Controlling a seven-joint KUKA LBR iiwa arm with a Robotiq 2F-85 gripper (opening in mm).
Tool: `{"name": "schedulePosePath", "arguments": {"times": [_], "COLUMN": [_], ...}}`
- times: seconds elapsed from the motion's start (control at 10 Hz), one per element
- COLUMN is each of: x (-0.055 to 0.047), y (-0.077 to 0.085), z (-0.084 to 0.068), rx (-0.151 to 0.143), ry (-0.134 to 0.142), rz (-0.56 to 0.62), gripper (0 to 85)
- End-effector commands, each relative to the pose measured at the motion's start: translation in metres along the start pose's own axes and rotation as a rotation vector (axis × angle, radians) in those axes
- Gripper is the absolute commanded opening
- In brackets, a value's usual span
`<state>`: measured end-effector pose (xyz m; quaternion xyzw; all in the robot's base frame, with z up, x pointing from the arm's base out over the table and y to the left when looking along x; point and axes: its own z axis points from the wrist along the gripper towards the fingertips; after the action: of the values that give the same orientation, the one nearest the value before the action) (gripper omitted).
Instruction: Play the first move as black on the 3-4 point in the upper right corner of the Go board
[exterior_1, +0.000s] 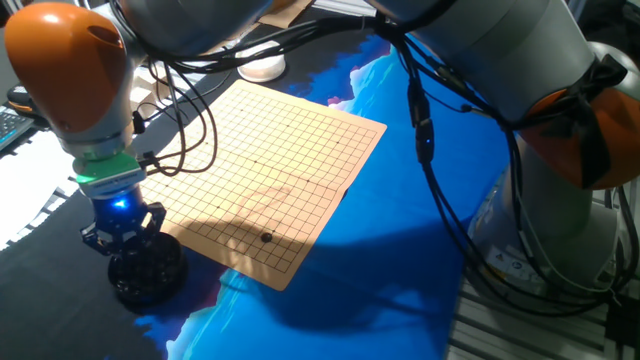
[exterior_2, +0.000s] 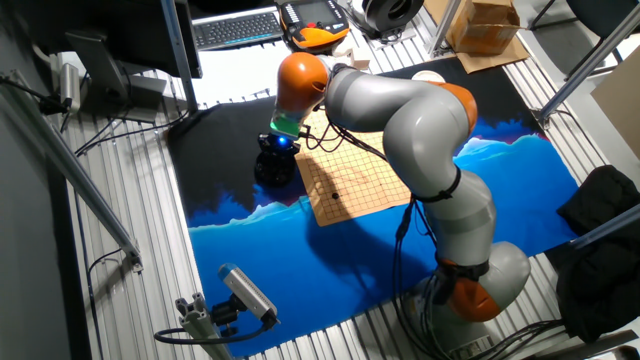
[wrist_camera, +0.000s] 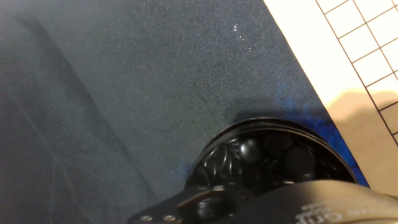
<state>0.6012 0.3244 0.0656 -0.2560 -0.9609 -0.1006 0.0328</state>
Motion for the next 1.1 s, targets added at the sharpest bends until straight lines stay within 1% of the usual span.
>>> {"name": "schedulePosePath", "arguments": {"times": [0.0, 0.4, 0.5, 0.6, 0.7, 0.8, 0.9, 1.0], "x": [0.0, 0.0, 0.001, 0.001, 0.0, -0.001, -0.002, -0.002], "y": [0.0, 0.0, 0.001, 0.001, 0.001, -0.001, -0.003, -0.003], "z": [0.0, -0.002, -0.004, -0.006, -0.009, -0.014, -0.018, -0.018], "rx": [0.0, -0.002, -0.001, 0.0, -0.002, 0.001, -0.011, -0.01], "ry": [-0.001, -0.003, 0.0, 0.005, 0.015, 0.034, 0.06, 0.066], "rz": [0.0, -0.013, -0.02, -0.026, -0.038, -0.065, -0.089, -0.104], "gripper": [17.0, 17.0, 0.0, 0.0, 0.0, 0.0, 0.0, 0.0]}}
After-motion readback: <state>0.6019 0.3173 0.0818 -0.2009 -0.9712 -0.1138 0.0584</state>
